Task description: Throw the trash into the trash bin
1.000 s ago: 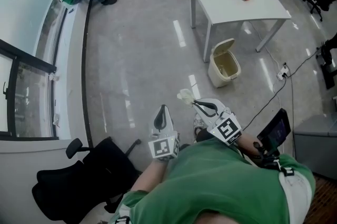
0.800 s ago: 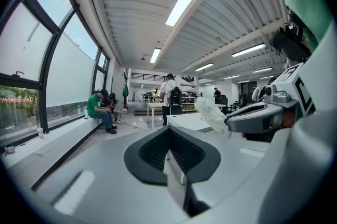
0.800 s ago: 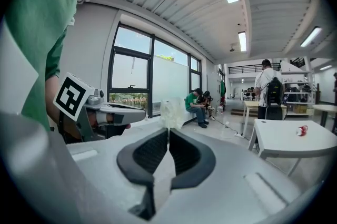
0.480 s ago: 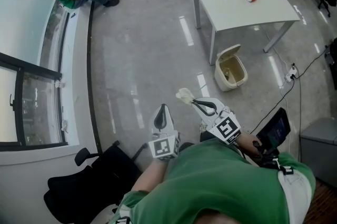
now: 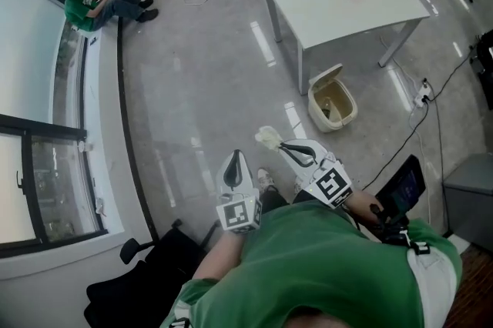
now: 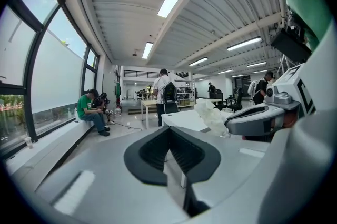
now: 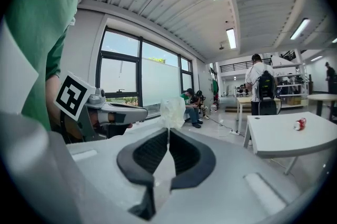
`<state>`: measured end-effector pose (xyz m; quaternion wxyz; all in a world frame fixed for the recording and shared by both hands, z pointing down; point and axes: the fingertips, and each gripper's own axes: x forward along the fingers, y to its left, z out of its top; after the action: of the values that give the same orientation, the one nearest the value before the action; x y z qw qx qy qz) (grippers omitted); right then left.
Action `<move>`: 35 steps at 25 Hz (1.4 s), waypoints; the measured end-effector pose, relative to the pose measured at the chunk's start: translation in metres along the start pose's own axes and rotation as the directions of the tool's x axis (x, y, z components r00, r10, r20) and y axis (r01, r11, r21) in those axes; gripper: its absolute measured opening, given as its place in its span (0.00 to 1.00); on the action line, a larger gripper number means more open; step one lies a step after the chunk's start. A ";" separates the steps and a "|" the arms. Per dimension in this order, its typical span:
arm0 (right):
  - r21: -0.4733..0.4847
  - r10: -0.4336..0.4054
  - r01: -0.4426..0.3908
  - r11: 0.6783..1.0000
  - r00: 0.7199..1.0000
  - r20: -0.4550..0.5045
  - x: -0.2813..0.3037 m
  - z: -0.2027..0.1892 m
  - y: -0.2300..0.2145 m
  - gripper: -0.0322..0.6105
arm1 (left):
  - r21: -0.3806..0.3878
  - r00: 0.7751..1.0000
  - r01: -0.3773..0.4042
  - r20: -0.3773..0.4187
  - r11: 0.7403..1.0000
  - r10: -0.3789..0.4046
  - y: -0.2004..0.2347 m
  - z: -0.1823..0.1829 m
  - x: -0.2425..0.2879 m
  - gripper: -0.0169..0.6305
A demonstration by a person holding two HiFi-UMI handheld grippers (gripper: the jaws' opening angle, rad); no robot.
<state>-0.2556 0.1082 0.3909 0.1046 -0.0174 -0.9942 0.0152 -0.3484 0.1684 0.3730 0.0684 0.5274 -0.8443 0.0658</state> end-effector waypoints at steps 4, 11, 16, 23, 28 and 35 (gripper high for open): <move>0.013 -0.073 0.073 0.997 0.997 -0.011 0.005 0.000 -0.021 0.07 | 0.013 0.997 0.082 0.004 0.997 -0.082 -0.004 0.008 0.034 0.04; 0.037 -0.255 0.257 0.966 0.966 -0.039 0.009 0.005 -0.073 0.07 | 0.039 0.952 0.304 0.021 0.952 -0.305 -0.029 0.018 0.102 0.04; 0.054 -0.381 0.384 0.922 0.923 -0.060 0.018 0.011 -0.103 0.07 | 0.052 0.895 0.444 0.028 0.894 -0.446 -0.038 0.023 0.146 0.04; 0.081 -0.542 0.551 0.831 0.833 -0.110 0.020 0.009 -0.123 0.07 | 0.033 0.790 0.613 0.003 0.790 -0.613 -0.052 0.024 0.179 0.04; 0.088 -0.621 0.633 0.769 0.773 -0.131 0.009 0.008 -0.136 0.07 | 0.033 0.724 0.689 -0.011 0.724 -0.689 -0.072 0.022 0.196 0.04; 0.101 -0.694 0.709 0.698 0.705 -0.147 -0.032 -0.003 -0.159 0.07 | 0.046 0.650 0.759 0.000 0.649 -0.760 -0.124 0.023 0.206 0.04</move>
<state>-0.2290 -0.0514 0.3931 0.1519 0.3700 -0.9153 0.0480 -0.3276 -0.0710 0.3934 0.0703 0.8341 -0.5454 0.0437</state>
